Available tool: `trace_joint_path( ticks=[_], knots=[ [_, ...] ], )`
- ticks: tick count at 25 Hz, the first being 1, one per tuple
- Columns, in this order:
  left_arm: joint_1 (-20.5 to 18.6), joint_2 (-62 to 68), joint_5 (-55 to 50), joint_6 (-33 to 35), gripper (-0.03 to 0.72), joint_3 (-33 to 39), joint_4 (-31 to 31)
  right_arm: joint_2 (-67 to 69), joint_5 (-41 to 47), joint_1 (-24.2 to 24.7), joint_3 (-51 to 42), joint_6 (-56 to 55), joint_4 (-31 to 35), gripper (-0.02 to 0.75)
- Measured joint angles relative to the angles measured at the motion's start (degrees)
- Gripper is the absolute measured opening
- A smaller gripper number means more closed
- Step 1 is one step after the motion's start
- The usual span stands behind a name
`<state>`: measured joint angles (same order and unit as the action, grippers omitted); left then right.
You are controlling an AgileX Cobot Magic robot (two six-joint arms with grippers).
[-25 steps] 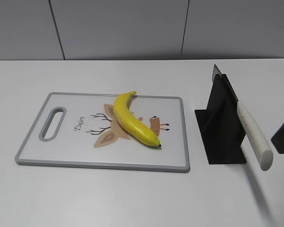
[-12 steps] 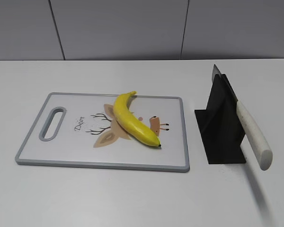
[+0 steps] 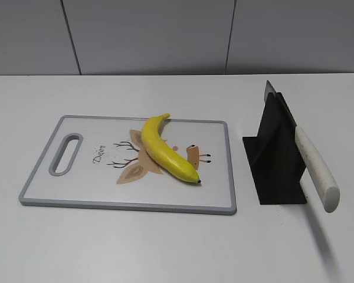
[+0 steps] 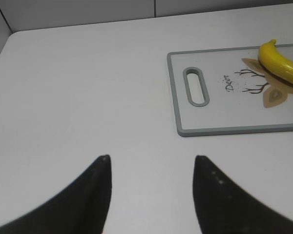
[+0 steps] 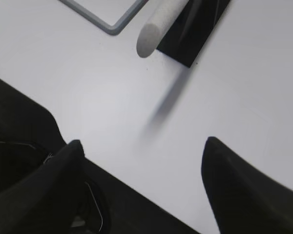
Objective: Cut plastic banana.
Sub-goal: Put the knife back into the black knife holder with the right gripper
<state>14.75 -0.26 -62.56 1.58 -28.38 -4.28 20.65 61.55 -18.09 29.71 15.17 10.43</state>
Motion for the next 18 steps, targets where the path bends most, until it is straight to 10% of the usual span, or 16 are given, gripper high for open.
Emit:
trace_joint_path(
  ticks=[18],
  knots=[
    [0.00, 0.00, 0.00, 0.00, 0.521, 0.00, 0.00, -20.73, -1.01, 0.00, -0.41, 0.68, -0.59, 0.545]
  ],
)
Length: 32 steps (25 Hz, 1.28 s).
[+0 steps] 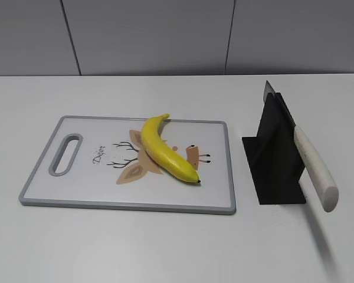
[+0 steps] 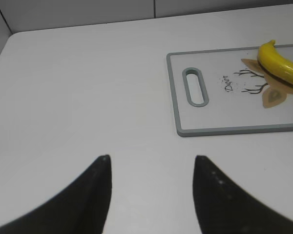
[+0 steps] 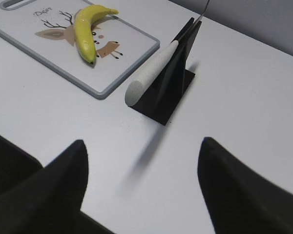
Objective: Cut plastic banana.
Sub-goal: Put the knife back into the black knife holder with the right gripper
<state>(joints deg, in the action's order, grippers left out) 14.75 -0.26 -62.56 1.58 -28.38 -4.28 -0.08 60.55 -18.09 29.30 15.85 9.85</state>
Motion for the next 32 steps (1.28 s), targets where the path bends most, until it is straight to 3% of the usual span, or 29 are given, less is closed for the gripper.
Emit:
trace_joint_path(
  ticks=[13, 24, 32],
  knots=[
    [-0.05, 0.00, 0.06, 0.00, 0.521, 0.00, 0.12, -0.27, -0.06, 0.59, 0.00, -0.35, -0.55, 0.545],
    [-0.05, 0.00, 0.06, 0.00, 0.521, 0.00, 0.12, -0.27, -0.06, 18.03, 0.00, -0.47, -0.17, 0.543],
    [-1.47, 0.00, 0.06, 0.00, 0.520, 0.00, 0.07, -0.27, -0.06, 19.72, 0.00, -0.47, 0.00, 0.543]
  ],
)
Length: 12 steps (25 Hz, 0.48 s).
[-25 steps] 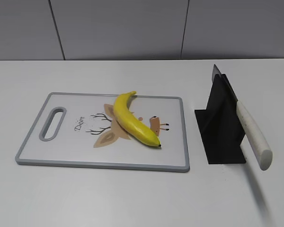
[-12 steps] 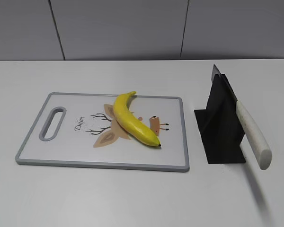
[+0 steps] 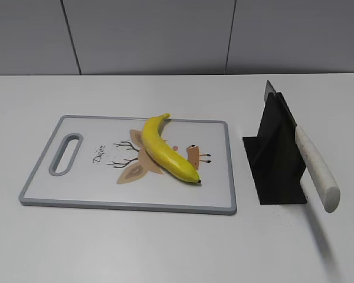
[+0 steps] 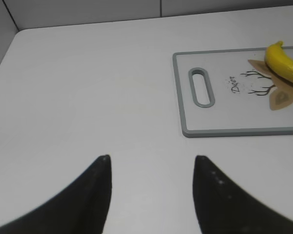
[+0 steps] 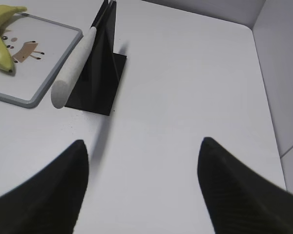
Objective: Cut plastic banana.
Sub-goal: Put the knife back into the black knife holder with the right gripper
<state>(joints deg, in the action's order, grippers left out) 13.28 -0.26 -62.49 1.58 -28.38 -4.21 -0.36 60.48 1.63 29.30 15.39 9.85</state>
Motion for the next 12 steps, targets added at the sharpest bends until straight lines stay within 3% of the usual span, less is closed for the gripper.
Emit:
trace_joint_path(
  ticks=[7, 12],
  knots=[
    [-5.63, 0.00, 0.05, 0.00, 0.520, 0.00, 0.00, 0.00, 0.00, 0.00, 0.00, 0.00, 0.00, 0.543],
    [-6.37, 0.00, 0.05, 0.00, 0.520, 0.00, 0.00, 0.00, 0.00, 0.00, 0.00, 0.00, 0.00, 0.543]
  ],
)
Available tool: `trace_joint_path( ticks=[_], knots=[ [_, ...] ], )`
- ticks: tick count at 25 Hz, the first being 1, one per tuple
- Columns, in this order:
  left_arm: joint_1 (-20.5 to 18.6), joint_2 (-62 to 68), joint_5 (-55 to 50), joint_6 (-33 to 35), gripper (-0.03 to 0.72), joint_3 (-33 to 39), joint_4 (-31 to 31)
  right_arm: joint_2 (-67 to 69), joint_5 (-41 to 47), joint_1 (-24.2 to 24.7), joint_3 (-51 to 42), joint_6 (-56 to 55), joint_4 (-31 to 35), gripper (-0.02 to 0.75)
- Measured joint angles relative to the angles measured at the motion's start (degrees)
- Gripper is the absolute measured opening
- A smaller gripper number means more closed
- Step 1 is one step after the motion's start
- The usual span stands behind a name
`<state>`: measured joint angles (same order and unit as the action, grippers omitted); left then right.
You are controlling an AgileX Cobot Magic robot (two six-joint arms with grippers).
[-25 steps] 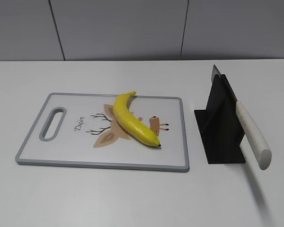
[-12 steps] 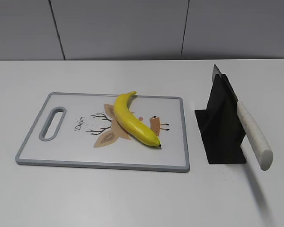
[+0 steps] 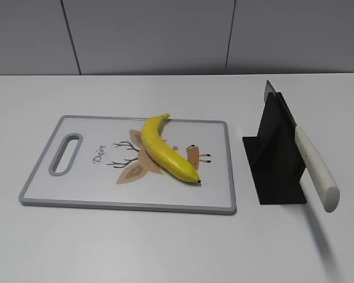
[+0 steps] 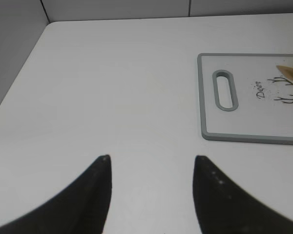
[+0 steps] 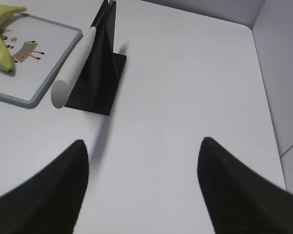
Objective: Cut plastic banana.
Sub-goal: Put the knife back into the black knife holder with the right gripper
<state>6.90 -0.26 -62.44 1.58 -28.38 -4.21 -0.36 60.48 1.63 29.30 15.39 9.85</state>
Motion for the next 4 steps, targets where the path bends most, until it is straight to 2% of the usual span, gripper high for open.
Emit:
trace_joint_path(
  ticks=[4],
  knots=[
    [0.00, 0.00, 0.00, 0.00, 0.520, 0.00, 0.00, 0.00, 0.00, 0.00, 0.00, 0.00, 0.00, 0.543]
  ],
)
